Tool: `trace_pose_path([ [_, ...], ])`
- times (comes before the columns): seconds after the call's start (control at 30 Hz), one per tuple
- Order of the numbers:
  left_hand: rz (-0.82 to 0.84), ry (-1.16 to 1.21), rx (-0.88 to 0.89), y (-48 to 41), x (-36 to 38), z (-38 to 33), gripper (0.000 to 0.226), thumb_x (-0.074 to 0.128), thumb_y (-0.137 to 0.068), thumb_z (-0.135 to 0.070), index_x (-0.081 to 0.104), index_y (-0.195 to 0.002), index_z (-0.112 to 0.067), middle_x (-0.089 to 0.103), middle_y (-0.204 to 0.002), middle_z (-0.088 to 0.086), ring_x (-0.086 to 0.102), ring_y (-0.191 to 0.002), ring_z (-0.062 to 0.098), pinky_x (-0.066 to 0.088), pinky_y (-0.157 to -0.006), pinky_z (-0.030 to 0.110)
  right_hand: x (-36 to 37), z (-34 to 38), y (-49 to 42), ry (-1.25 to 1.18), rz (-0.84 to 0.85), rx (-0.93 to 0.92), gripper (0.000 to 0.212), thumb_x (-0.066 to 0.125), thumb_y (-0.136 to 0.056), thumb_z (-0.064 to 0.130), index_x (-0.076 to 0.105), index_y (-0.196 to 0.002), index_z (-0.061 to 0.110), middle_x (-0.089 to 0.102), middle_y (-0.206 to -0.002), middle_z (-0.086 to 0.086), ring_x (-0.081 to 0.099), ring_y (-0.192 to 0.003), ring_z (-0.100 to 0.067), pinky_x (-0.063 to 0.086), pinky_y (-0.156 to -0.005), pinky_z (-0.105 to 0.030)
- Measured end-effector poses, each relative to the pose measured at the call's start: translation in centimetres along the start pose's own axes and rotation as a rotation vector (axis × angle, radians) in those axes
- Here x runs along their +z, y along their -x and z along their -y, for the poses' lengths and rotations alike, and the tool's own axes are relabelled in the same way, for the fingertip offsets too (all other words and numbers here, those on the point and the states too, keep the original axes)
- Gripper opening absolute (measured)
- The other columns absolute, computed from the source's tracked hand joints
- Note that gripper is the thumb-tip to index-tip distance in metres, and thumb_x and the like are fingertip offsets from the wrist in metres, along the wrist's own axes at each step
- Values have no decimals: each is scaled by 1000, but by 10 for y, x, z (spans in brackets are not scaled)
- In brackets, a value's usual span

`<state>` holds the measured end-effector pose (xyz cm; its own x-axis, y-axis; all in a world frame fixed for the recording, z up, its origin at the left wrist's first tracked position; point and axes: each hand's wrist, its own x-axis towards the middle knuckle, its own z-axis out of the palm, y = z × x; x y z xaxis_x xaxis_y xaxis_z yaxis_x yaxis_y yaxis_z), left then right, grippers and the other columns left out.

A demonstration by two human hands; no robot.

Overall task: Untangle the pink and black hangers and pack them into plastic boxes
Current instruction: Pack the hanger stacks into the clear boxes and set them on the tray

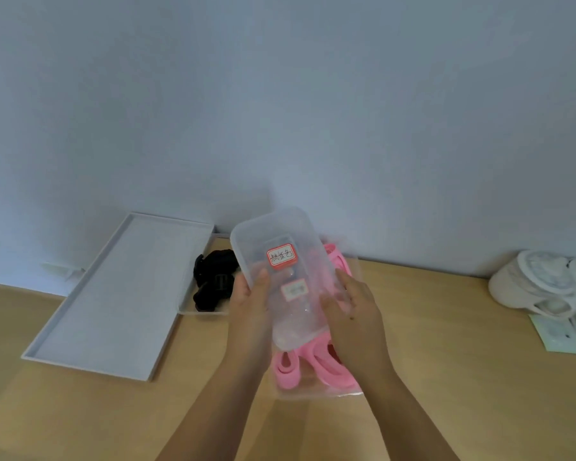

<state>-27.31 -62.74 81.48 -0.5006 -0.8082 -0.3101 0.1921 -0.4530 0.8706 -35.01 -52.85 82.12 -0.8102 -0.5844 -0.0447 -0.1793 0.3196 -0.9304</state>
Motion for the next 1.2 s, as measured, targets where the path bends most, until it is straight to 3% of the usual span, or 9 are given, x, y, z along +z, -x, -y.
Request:
trace_pose_path([
  [0.07, -19, -30, -18, 9, 9, 9, 25, 47, -98, -19, 56, -119, -10, 68, -109, 13, 69, -87, 20, 56, -69, 33, -13, -9, 4, 44, -57, 6, 42, 56, -90, 9, 50, -132, 15, 45, -125, 4, 45, -120, -11, 36, -103, -26],
  [0.2, -36, -25, -42, 21, 24, 18, 26, 47, -98, -18, 54, -121, -8, 69, -106, 13, 70, -79, 16, 56, -59, 28, -34, -19, 11, 40, -66, -16, 41, 57, -89, 9, 54, -129, 14, 40, -123, 6, 40, -124, -16, 34, -107, -30],
  [0.5, -97, -33, -23, 43, 37, 27, 26, 42, -100, -13, 55, -121, -7, 67, -110, 19, 69, -84, 25, 56, -55, 30, -49, -34, 26, 113, -19, -141, 50, 58, -89, 13, 45, -136, 26, 34, -119, 10, 27, -116, -3, 17, -85, 9],
  [0.57, -112, -21, -18, 46, 36, 28, 27, 42, -100, -15, 55, -122, -6, 67, -109, 18, 70, -78, 21, 53, -52, 27, -48, -36, 26, 79, -7, -156, 49, 58, -89, 11, 46, -134, 25, 40, -113, 9, 37, -109, -5, 25, -85, 4],
  [0.67, -146, 2, -14, 48, 31, 29, 29, 44, -99, -23, 57, -121, -10, 70, -103, 11, 71, -79, 21, 55, -55, 30, -51, -30, 24, -331, 51, -20, 40, 52, -91, 0, 56, -119, 29, 58, -92, 6, 55, -79, -2, 43, -71, -6],
  [0.77, -216, -32, 12, 50, 20, 33, 35, 41, -99, -36, 58, -121, -15, 70, -105, 9, 70, -89, 25, 59, -65, 40, -58, -34, 14, -573, 20, 139, 33, 50, -91, -3, 60, -100, 26, 63, -72, 2, 54, -55, -4, 45, -53, -14],
  [0.87, -345, -29, 68, 53, 0, 31, 28, 40, -101, -31, 59, -115, -17, 70, -99, 6, 70, -78, 20, 57, -67, 40, -72, -45, 0, -659, 17, 264, 17, 52, -90, -1, 57, -91, 15, 64, -67, -2, 53, -51, -8, 43, -49, -17],
  [1.03, -606, 89, 109, 53, -48, 22, 11, 46, -98, -23, 55, -95, -16, 70, -84, -3, 69, -69, 16, 55, -59, 32, -79, -72, -20, -537, 95, 336, 24, 49, -89, -5, 61, -79, 13, 54, -67, -5, 44, -44, -3, 37, -43, -12],
  [1.2, -713, 164, 133, 58, -72, 14, 13, 48, -96, -18, 56, -87, -19, 67, -62, -13, 66, -53, 4, 54, -49, 23, -62, -81, -31, -276, 172, 294, 19, 49, -88, -6, 64, -86, 7, 53, -65, 0, 43, -52, -7, 36, -43, -9],
])
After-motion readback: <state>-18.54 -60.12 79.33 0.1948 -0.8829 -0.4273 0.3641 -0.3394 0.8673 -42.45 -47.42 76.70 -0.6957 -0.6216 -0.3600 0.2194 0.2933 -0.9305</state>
